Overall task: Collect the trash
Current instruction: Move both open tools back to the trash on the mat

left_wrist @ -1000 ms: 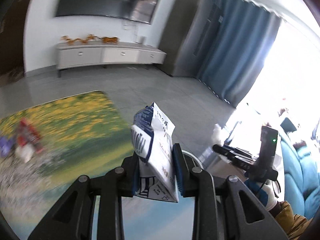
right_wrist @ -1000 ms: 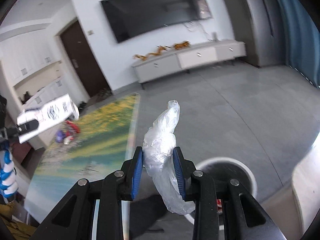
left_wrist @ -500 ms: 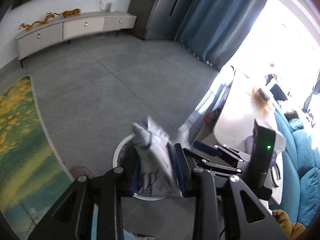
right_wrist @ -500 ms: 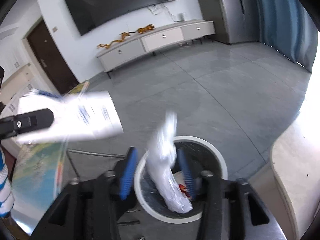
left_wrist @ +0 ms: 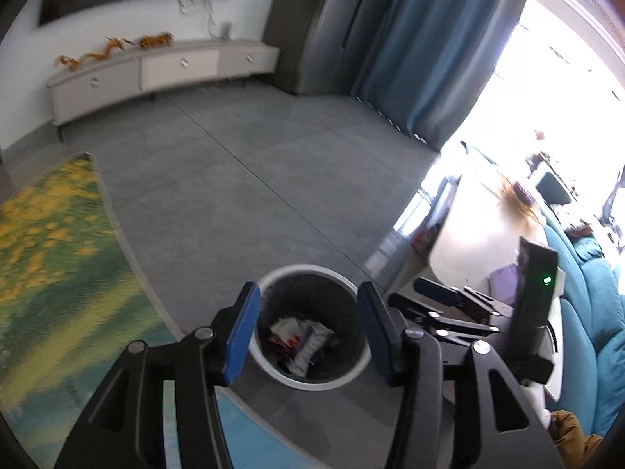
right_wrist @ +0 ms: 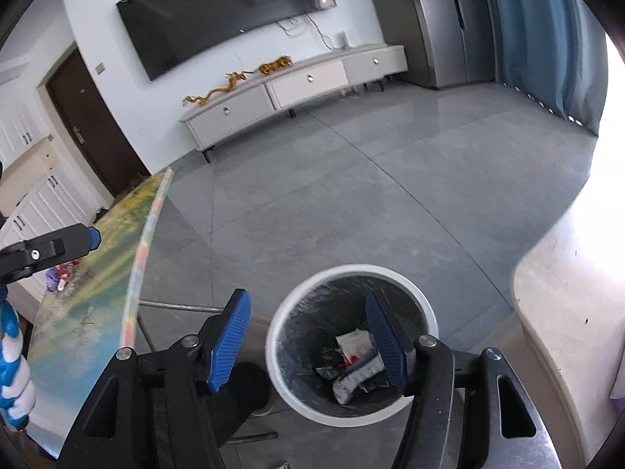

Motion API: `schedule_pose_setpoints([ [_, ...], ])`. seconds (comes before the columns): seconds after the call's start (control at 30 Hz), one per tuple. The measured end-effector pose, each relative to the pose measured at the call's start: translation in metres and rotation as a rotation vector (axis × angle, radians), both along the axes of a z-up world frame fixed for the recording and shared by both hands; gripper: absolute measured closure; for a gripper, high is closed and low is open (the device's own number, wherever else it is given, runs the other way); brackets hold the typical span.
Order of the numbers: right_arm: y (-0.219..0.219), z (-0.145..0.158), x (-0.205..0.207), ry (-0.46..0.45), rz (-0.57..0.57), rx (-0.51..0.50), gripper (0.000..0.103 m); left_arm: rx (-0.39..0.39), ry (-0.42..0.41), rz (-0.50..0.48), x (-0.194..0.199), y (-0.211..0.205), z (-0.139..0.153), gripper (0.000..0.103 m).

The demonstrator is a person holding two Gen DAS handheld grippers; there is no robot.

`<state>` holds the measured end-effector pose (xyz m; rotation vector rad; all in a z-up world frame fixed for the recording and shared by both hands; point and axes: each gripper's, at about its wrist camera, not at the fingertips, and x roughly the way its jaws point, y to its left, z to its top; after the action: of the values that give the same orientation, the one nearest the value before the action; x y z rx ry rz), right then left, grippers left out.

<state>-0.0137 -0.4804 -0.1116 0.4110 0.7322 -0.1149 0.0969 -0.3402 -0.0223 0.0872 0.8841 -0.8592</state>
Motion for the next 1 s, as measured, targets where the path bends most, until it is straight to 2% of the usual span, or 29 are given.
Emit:
schedule_pose_setpoints([
  [0.3,0.058,0.066,0.004,-0.125,0.101,-0.08,0.031,-0.064,-0.147,0.145,-0.018,0.102,0.038,0.053],
  [0.4,0.083,0.085,0.009,-0.16,0.145,-0.101,0.029,-0.08,-0.156,0.206,-0.021,0.14,0.048,0.052],
  [0.5,0.111,0.1,0.014,-0.191,0.19,-0.116,0.028,-0.085,-0.162,0.278,-0.025,0.18,0.054,0.039],
  [0.83,0.2,0.136,0.036,-0.242,0.339,-0.158,0.027,-0.114,-0.15,0.501,-0.043,0.318,0.059,0.038],
  [1.0,0.239,0.144,0.043,-0.254,0.418,-0.189,0.027,-0.139,-0.133,0.62,-0.052,0.381,0.049,0.038],
])
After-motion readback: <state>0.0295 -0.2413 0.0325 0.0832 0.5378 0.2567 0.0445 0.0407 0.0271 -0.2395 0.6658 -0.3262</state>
